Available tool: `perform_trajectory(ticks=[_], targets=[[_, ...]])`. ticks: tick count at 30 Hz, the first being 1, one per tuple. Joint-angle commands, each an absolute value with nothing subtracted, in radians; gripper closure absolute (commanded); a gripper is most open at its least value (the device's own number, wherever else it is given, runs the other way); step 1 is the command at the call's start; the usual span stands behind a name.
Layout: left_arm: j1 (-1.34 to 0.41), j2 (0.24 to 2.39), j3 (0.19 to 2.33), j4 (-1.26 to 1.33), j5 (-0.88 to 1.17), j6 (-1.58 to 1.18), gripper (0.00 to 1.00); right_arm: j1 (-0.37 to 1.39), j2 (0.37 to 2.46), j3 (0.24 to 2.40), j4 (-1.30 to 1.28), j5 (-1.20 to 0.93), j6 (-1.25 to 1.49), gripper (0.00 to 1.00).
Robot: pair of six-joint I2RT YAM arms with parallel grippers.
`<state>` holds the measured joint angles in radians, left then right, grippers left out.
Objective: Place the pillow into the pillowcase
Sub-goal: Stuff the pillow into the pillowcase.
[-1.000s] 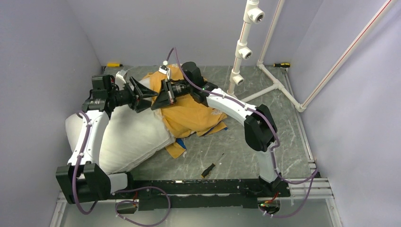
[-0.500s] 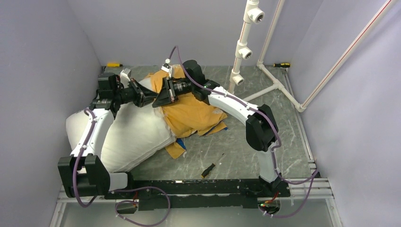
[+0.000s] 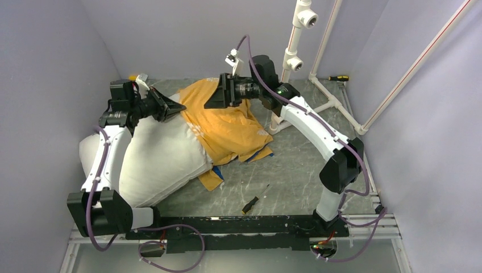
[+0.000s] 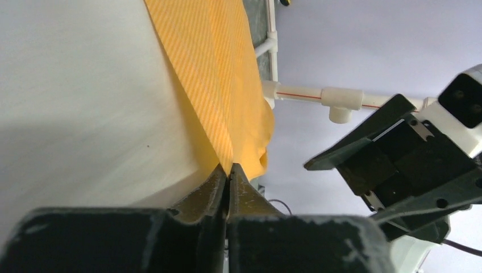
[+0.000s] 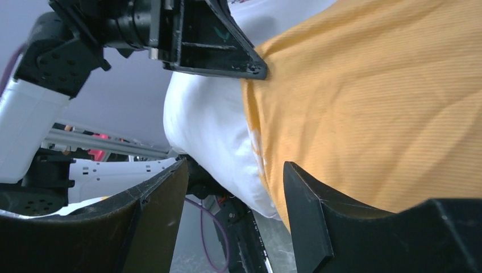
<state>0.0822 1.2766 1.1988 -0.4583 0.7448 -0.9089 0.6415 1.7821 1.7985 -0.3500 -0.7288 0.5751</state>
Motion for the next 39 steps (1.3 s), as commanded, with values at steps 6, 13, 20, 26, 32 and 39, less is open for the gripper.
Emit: perform_trajectory(ticks=[6, 13, 20, 26, 32, 39], targets=[[0.095, 1.219, 1.193, -0.348, 0.832, -0.939, 1.0, 0.657, 1.795, 1.784, -0.445, -0.715, 0.54, 0.33], [0.097, 1.231, 1.332, -0.456, 0.712, -0.889, 1.0, 0.671, 1.77, 1.818, -0.691, -0.514, 0.387, 0.21], [0.116, 1.211, 1.39, -0.548, 0.632, -0.832, 1.0, 0.706, 1.76, 1.808, -0.807, -0.303, 0.242, 0.14], [0.136, 1.2, 1.407, -0.55, 0.642, -0.85, 1.0, 0.795, 1.887, 1.943, -0.813, -0.192, 0.161, 0.49], [0.156, 1.173, 1.435, -0.584, 0.6, -0.828, 1.0, 0.796, 1.977, 2.215, -0.806, -0.246, 0.205, 1.0], [0.158, 1.102, 1.365, -0.471, 0.589, -0.885, 1.0, 0.773, 1.997, 2.378, -0.53, -0.306, 0.201, 1.0]])
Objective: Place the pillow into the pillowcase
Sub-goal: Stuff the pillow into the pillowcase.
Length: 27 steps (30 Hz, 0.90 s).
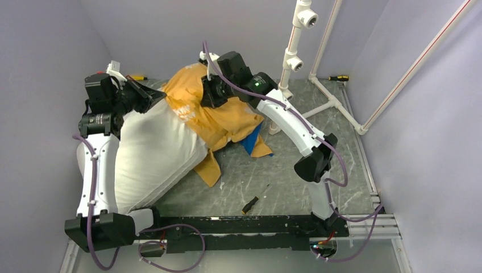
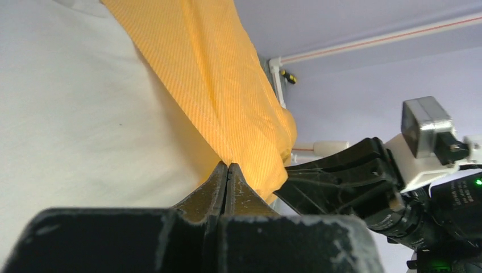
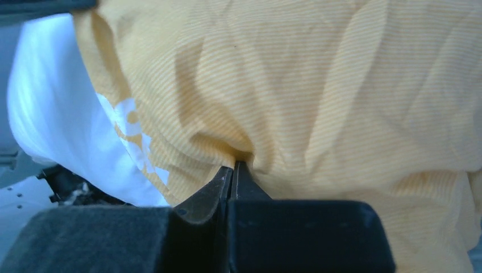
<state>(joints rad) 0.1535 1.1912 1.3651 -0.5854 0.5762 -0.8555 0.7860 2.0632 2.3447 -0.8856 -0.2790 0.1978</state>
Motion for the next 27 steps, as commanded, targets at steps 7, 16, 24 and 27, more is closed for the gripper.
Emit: perform_trajectory(ticks=[7, 16, 24, 27], targets=[[0.158, 1.029, 1.255, -0.428, 0.508, -0.928, 1.0, 0.727, 1.958, 2.125, -0.243, -0.289, 0.348, 0.87], [0.158, 1.057, 1.107, -0.332, 0.417, -0.988, 1.0, 0.63, 1.707, 1.762, -0.416, -0.421, 0.432, 0.0], [0.158, 1.179, 1.192, -0.364, 0.424, -0.938, 1.0, 0.63, 1.363, 1.233, -0.403, -0.42, 0.576, 0.0], [0.158, 1.197, 1.215, -0.378, 0.417, -0.936, 1.0, 0.653, 1.253, 1.057, -0.32, -0.407, 0.66, 0.0]])
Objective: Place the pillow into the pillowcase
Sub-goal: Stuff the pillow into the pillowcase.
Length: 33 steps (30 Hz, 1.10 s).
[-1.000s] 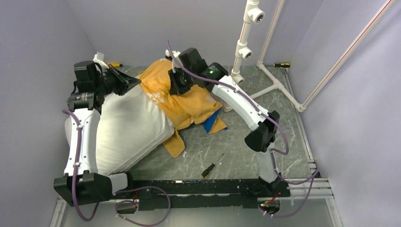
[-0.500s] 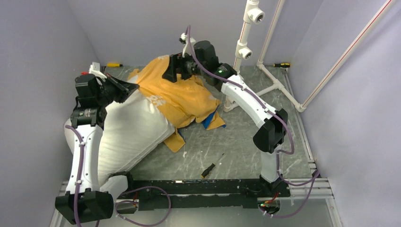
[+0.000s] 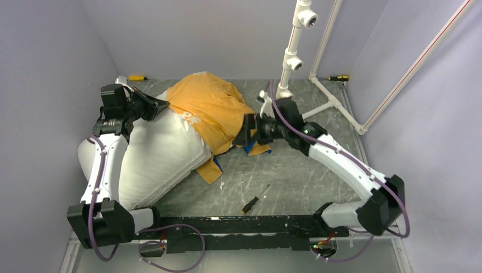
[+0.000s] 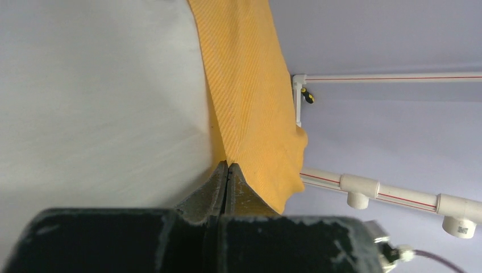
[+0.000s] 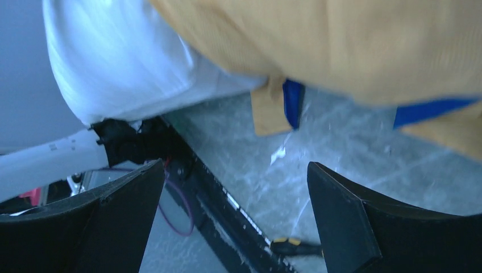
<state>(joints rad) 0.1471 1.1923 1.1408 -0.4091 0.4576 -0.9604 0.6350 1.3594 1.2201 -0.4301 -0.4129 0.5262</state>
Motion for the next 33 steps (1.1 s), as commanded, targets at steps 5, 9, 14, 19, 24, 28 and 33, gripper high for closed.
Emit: perform_trajectory(ticks=[5, 9, 14, 19, 24, 28, 33], targets=[[0.158, 1.204, 1.212, -0.373, 0.418, -0.971, 1.0, 0.792, 1.246, 0.829, -0.131, -0.251, 0.724, 0.0], [0.158, 1.204, 1.22, -0.4, 0.411, -0.971, 1.0, 0.864, 1.394, 0.787, 0.036, -0.131, 0.741, 0.01], [0.158, 1.198, 1.223, -0.428, 0.418, -0.978, 1.0, 0.967, 1.639, 0.93, 0.047, 0.127, 0.652, 0.06], [0.158, 1.199, 1.247, -0.466, 0.422, -0.969, 1.0, 1.012, 1.854, 1.034, 0.136, 0.149, 0.617, 0.15], [0.158, 1.212, 1.284, -0.496, 0.41, -0.952, 1.0, 1.037, 1.98, 1.102, 0.182, 0.142, 0.637, 0.36], [0.158, 1.239, 1.309, -0.487, 0.403, -0.954, 1.0, 1.033, 1.96, 1.136, 0.225, -0.008, 0.661, 1.0], [0.158, 1.287, 1.33, -0.437, 0.425, -0.973, 1.0, 0.981, 1.863, 1.243, 0.274, -0.38, 0.794, 1.0]])
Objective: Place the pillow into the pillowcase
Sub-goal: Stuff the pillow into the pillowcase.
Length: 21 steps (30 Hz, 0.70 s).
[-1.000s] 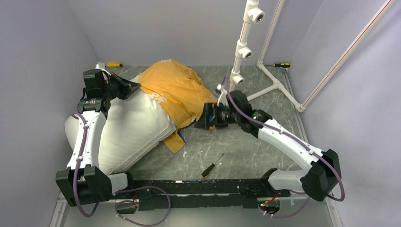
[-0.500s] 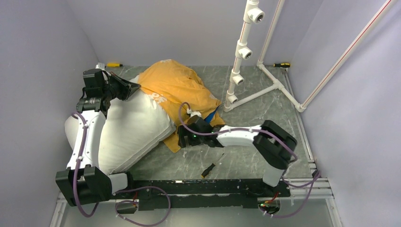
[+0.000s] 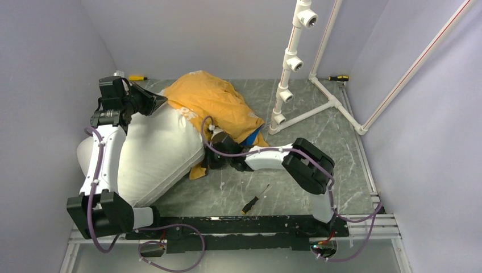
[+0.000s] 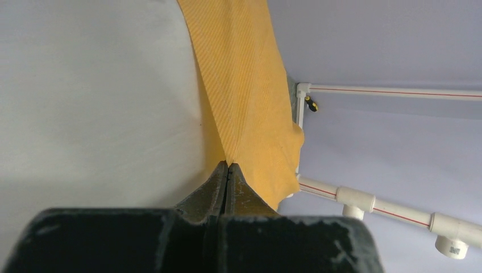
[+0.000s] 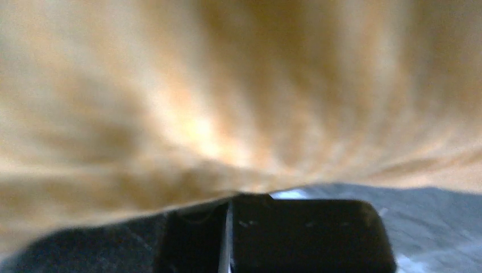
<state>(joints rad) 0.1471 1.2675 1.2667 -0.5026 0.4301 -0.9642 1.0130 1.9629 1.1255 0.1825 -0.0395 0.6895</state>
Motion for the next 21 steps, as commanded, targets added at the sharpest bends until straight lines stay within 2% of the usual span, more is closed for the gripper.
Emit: perform_trajectory(ticks=[1, 3, 8, 12, 16, 21], targets=[[0.157, 1.296, 1.336, -0.43, 0.428, -0.975, 1.0, 0.965, 1.853, 1.272, 0.296, -0.439, 0.84, 1.0], [0.154, 1.317, 1.354, -0.426, 0.429, -0.971, 1.0, 0.94, 1.828, 1.346, 0.351, -0.507, 0.928, 1.0], [0.101, 1.368, 1.403, -0.416, 0.398, -0.94, 1.0, 0.937, 1.868, 1.694, 0.239, -0.625, 0.93, 1.0], [0.033, 1.413, 1.44, -0.44, 0.357, -0.895, 1.0, 0.937, 1.924, 1.88, 0.21, -0.773, 0.959, 1.0], [-0.019, 1.425, 1.415, -0.428, 0.314, -0.897, 1.0, 0.937, 1.916, 1.888, 0.26, -0.886, 0.988, 1.0], [-0.04, 1.42, 1.403, -0.469, 0.213, -0.883, 1.0, 0.887, 1.833, 1.762, 0.184, -0.866, 0.933, 1.0]])
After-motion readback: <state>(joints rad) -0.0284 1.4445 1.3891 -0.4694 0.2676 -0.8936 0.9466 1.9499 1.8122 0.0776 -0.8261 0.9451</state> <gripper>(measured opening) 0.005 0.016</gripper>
